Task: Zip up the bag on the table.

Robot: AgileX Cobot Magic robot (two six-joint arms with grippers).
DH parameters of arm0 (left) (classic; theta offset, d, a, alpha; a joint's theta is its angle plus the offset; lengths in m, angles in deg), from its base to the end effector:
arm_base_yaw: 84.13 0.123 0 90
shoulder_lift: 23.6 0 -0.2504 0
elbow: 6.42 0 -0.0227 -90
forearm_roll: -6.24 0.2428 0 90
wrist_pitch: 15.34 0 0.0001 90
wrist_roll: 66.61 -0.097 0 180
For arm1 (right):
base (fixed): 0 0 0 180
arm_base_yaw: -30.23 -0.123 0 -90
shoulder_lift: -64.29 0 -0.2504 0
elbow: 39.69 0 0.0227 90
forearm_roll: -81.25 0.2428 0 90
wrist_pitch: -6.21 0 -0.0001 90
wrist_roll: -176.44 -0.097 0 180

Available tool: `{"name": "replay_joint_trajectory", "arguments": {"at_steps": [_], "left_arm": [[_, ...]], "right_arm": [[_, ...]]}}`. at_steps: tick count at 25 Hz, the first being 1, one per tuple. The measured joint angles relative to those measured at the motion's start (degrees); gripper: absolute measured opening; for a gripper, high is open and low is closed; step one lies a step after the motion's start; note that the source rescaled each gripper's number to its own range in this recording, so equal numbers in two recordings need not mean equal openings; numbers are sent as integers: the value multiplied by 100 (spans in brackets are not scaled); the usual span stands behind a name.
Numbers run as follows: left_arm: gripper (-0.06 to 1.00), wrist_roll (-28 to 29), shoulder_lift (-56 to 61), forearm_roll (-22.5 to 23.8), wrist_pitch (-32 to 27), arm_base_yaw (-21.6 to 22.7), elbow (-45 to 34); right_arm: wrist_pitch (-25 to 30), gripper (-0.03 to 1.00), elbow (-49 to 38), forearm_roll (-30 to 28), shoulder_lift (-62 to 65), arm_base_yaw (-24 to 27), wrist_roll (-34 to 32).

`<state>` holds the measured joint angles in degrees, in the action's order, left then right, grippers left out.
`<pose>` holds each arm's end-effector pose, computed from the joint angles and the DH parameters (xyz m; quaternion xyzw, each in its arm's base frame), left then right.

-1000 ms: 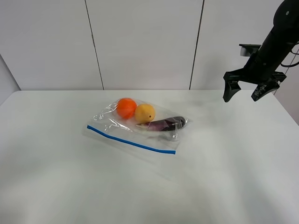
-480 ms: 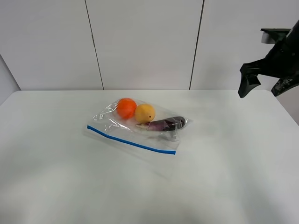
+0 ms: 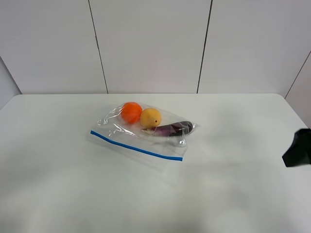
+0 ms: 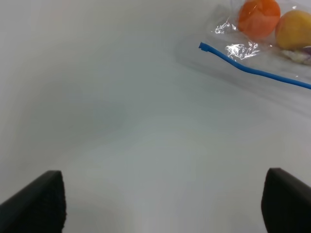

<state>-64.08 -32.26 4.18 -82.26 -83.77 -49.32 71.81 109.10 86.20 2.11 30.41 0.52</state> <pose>0.0137 -0.0031 0.2831 -0.0193 0.8590 -0.0275 0.5109 0.1616 0.0071 0.2625 -0.0231 0.9821 0.0351 0.1836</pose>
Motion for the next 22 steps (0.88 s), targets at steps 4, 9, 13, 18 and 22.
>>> {"name": "replay_joint_trajectory", "arguments": {"at_steps": [4, 9, 13, 18, 22], "left_arm": [[95, 0, 0, 0, 0, 0, 0], [95, 0, 0, 0, 0, 0, 0], [95, 0, 0, 0, 0, 0, 0], [95, 0, 0, 0, 0, 0, 0], [95, 0, 0, 0, 0, 0, 0]], "right_arm": [[-661, 97, -1011, 0, 1385, 0, 0], [-652, 97, -1629, -5, 2781, 0, 0], [-678, 97, -1636, -5, 3419, 0, 0], [-678, 97, -1636, -5, 3764, 0, 0], [-680, 97, -1636, -5, 4236, 0, 0]]}}
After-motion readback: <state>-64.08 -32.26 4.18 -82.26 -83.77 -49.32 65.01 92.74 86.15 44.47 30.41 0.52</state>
